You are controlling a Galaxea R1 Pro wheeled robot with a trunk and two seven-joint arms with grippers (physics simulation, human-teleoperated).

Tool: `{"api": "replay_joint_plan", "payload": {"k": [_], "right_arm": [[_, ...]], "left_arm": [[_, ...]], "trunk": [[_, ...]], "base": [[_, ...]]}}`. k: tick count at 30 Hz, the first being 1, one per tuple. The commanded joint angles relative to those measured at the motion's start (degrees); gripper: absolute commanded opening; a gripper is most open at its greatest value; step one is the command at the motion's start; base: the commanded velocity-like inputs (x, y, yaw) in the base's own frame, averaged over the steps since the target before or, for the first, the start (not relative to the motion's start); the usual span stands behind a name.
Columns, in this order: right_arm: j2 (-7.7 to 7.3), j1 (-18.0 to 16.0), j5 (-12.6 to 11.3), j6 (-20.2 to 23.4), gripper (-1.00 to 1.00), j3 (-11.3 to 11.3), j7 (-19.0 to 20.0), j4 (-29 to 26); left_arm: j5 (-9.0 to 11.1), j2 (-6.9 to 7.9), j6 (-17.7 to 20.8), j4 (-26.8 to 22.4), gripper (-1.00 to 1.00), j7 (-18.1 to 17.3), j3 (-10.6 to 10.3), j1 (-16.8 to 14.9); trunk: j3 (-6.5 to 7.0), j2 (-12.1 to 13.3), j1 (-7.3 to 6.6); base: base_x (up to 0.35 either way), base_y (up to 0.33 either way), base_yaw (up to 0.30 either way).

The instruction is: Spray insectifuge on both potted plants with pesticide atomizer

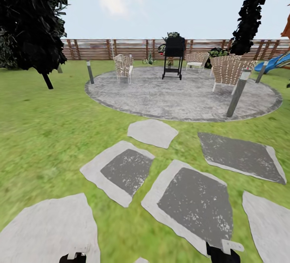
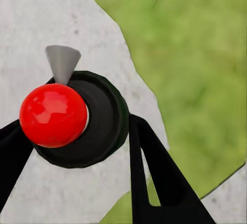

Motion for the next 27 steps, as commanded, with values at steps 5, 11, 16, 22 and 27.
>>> {"api": "replay_joint_plan", "payload": {"k": [5,11,16,22,27], "right_arm": [[0.03,-0.04,-0.34,-0.09,1.00,0.52,-0.18,-0.09],[0.03,-0.06,-0.36,-0.09,1.00,0.48,-0.21,-0.10],[0.03,-0.02,-0.34,-0.09,1.00,0.52,-0.20,-0.10],[0.03,-0.01,-0.35,-0.09,1.00,0.52,-0.20,-0.10],[0.03,-0.02,-0.36,-0.09,1.00,0.53,-0.24,-0.10]], "left_arm": [[-0.42,-0.06,-0.19,0.10,-1.00,-0.20,0.47,-0.03],[-0.42,-0.09,-0.19,0.10,-1.00,-0.20,0.45,-0.03],[-0.42,-0.09,-0.19,0.10,-1.00,-0.19,0.46,-0.03],[-0.42,-0.09,-0.19,0.10,-1.00,-0.20,0.47,-0.03],[-0.42,-0.09,-0.19,0.10,-1.00,-0.20,0.47,-0.03]], "trunk": [[-0.03,-0.02,0.02],[0.22,-0.02,0.02],[0.30,-0.02,0.02],[0.30,-0.02,0.02],[0.30,-0.02,0.02]], "base": [[0.336,0.000,0.000],[0.337,0.000,-0.121],[0.336,0.000,-0.053],[0.337,0.000,-0.003],[0.336,0.000,0.000]]}}
